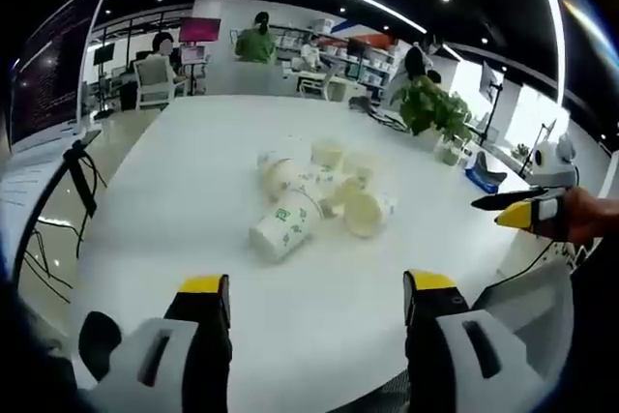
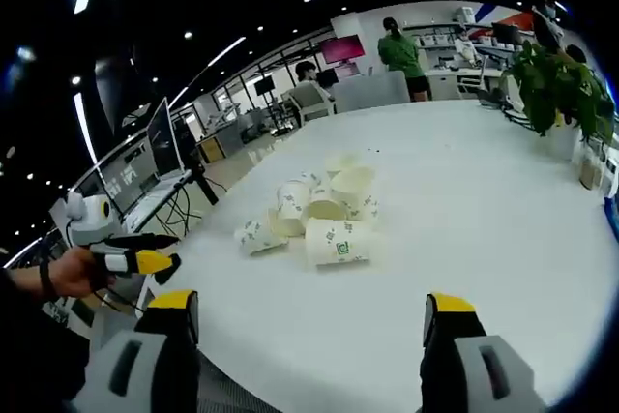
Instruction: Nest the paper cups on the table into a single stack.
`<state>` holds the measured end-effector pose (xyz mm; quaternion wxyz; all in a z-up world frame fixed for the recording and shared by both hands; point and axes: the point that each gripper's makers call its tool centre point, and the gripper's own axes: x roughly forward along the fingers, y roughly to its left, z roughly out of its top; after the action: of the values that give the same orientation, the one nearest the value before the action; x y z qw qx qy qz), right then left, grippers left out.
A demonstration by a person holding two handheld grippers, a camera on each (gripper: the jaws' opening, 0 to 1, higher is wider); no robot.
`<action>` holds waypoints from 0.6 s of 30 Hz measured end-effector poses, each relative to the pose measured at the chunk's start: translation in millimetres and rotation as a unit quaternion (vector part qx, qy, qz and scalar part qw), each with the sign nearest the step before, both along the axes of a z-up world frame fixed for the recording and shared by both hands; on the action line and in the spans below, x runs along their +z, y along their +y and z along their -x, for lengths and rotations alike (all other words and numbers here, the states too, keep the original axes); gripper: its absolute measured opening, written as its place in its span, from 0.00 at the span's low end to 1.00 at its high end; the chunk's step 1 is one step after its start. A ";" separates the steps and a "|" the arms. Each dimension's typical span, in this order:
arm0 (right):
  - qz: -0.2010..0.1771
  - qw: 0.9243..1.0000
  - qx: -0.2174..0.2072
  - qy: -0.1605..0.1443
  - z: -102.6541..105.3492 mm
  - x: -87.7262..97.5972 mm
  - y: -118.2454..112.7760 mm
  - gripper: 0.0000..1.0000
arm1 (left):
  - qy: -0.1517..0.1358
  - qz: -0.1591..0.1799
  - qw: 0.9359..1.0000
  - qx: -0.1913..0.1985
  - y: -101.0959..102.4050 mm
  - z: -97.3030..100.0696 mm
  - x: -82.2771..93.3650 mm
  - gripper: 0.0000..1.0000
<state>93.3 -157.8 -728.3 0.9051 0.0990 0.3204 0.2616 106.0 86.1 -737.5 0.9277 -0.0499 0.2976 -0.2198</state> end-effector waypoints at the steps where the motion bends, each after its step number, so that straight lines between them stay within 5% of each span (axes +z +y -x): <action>1: 0.000 1.000 0.001 -0.001 -0.4 0.5 0.5 0.98 | 0.000 0.001 1.000 0.001 0.5 0.2 -0.4 0.73; 18: 0.000 1.000 0.010 0.001 2.8 3.3 3.1 0.98 | -0.003 0.017 1.000 -0.001 2.2 -2.6 13.1 0.71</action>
<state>90.5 -154.7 -725.1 0.9018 0.0963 0.3226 0.2708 108.6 88.3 -724.4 0.9273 -0.0651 0.2911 -0.2262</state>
